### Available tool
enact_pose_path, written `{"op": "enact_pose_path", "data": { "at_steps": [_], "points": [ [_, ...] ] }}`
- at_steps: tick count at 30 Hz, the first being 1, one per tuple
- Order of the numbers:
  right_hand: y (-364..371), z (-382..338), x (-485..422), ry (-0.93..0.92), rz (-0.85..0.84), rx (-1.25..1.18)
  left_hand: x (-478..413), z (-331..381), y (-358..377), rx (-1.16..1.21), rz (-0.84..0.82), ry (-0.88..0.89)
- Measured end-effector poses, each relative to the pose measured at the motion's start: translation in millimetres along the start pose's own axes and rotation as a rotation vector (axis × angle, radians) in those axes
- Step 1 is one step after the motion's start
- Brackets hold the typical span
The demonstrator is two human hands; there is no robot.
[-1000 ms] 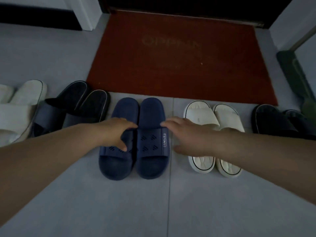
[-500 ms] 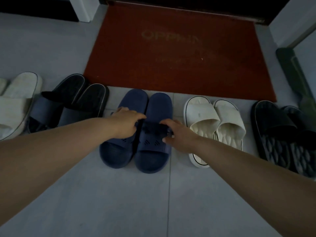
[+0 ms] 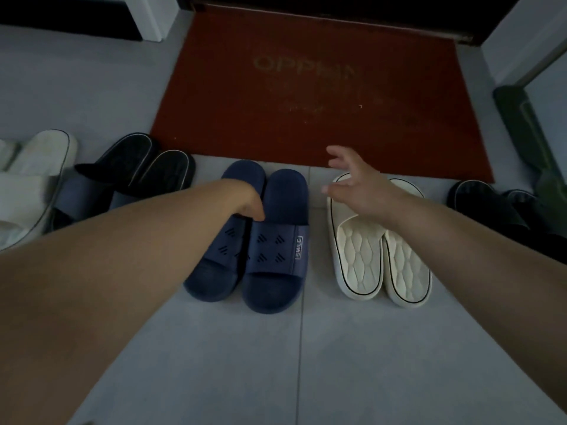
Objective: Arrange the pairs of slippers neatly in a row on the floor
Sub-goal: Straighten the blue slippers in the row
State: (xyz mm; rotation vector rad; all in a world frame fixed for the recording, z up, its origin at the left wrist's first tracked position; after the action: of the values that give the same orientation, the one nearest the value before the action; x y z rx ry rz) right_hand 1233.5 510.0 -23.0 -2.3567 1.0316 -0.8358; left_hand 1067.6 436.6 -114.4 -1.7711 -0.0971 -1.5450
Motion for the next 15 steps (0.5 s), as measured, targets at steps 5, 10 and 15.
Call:
{"op": "enact_pose_path", "data": {
  "at_steps": [5,10,15],
  "points": [
    [-23,-17,11,-0.077,-0.027,0.0,19,41,-14,-0.462,0.3,0.168],
    [-14,-19,29,-0.18,-0.095,0.156,64,66,-9,-0.568,0.669,0.646],
    [38,-6,32,-0.182,-0.217,0.298,84,56,58,-1.069,0.654,0.963]
  ]
}}
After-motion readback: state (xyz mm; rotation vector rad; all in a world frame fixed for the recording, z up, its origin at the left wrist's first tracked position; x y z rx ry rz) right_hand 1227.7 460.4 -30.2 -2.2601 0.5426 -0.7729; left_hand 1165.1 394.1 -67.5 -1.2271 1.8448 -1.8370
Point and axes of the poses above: each hand's wrist, its own x-axis away from the middle knuckle, its own y-axis out of the palm, z = x × y, the point moved 10 cm from there along -x, towards the middle knuckle, and after that the axes turned 6 degrees about x, right-handed, at the moved point
